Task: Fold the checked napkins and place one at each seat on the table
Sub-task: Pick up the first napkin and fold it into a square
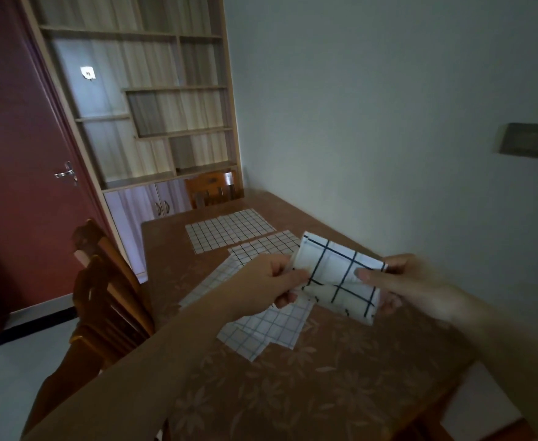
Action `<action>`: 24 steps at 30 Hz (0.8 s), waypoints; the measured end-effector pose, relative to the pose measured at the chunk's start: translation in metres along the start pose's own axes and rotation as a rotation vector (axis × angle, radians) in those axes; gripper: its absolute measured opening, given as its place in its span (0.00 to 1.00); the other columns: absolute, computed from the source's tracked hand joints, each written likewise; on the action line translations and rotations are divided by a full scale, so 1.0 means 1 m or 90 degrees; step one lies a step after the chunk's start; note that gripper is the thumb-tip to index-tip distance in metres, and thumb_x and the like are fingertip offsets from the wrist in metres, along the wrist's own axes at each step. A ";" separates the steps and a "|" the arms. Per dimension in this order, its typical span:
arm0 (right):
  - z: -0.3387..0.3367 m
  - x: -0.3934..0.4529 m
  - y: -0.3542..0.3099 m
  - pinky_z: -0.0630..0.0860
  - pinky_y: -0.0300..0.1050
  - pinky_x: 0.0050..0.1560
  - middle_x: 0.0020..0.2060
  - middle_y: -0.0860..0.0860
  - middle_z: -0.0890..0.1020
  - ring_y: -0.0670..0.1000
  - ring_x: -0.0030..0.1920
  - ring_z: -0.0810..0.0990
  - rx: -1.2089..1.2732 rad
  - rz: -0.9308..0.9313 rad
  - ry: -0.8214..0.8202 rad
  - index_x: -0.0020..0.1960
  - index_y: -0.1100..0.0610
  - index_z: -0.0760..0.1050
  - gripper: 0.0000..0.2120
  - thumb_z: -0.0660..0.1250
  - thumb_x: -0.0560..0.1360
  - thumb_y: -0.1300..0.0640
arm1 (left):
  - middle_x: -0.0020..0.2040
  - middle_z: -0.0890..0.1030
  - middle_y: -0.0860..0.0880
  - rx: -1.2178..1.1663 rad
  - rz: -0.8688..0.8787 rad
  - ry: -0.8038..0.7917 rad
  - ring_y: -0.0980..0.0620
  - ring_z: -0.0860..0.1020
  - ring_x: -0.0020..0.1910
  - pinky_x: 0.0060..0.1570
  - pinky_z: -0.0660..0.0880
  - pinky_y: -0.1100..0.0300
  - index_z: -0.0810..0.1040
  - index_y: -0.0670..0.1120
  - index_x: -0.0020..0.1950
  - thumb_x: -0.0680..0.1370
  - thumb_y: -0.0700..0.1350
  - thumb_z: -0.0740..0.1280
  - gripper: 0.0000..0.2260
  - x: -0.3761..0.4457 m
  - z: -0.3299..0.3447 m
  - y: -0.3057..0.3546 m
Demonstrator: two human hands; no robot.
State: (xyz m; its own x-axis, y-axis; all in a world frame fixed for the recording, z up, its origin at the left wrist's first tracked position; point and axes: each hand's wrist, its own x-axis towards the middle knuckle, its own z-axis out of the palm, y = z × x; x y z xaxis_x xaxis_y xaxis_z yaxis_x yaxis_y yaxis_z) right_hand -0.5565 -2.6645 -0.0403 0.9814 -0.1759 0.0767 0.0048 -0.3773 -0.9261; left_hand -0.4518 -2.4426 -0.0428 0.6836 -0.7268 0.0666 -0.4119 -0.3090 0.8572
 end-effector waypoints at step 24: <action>0.022 -0.008 0.130 0.74 0.40 0.25 0.37 0.54 0.76 0.46 0.27 0.78 0.310 0.396 0.221 0.44 0.58 0.75 0.05 0.64 0.78 0.60 | 0.48 0.84 0.49 -0.485 -0.168 -0.044 0.50 0.85 0.45 0.48 0.81 0.58 0.77 0.50 0.54 0.74 0.34 0.71 0.14 0.041 0.138 -0.109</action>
State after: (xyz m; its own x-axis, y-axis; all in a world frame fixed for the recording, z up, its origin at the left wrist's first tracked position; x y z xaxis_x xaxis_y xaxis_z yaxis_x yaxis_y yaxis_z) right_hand -0.5598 -2.6920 -0.1700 0.7197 -0.5188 -0.4613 -0.3544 0.2968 -0.8867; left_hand -0.4617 -2.5237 -0.2041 0.6521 -0.7323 -0.1963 0.2977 0.0092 0.9546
